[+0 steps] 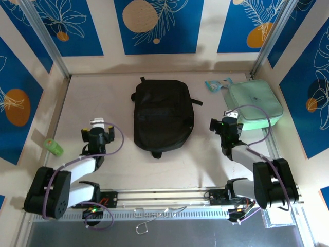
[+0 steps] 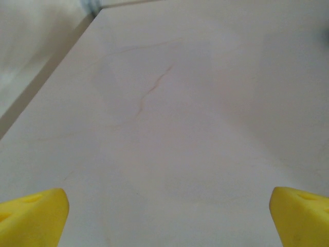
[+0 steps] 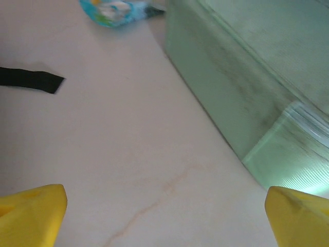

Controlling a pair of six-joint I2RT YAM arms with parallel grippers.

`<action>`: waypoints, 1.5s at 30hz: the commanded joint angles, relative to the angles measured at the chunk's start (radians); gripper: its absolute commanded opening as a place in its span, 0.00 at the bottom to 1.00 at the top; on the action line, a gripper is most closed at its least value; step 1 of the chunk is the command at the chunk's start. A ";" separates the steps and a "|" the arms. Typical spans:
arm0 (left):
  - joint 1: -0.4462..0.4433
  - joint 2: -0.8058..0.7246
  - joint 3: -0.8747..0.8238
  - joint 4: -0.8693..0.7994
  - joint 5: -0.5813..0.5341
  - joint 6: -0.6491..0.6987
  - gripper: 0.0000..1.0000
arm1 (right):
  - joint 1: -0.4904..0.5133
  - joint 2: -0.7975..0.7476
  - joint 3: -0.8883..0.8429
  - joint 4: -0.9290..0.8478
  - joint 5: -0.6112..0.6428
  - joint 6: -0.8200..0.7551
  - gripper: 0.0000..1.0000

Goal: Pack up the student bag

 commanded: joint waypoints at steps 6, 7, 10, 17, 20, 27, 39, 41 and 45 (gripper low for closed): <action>0.035 0.155 0.014 0.373 0.235 0.106 0.99 | -0.029 0.103 -0.007 0.322 -0.238 -0.125 0.99; 0.041 0.172 0.022 0.380 0.237 0.105 0.99 | -0.038 0.120 -0.010 0.347 -0.261 -0.117 0.99; 0.060 0.246 0.028 0.448 0.247 0.096 0.99 | -0.048 0.185 -0.021 0.431 -0.282 -0.114 0.99; 0.098 0.366 0.071 0.472 0.267 0.057 0.99 | -0.079 0.275 -0.002 0.477 -0.310 -0.089 0.99; 0.110 0.359 0.086 0.429 0.280 0.041 0.99 | -0.101 0.273 0.024 0.417 -0.336 -0.069 0.99; 0.108 0.361 0.104 0.401 0.247 0.040 1.00 | -0.111 0.275 0.032 0.401 -0.337 -0.054 0.99; 0.119 0.364 0.139 0.331 0.412 0.082 1.00 | -0.113 0.275 0.033 0.400 -0.338 -0.054 0.99; 0.119 0.367 0.145 0.323 0.412 0.082 1.00 | -0.113 0.275 0.034 0.401 -0.338 -0.054 0.99; 0.120 0.364 0.144 0.322 0.414 0.081 1.00 | -0.113 0.275 0.033 0.401 -0.339 -0.054 0.99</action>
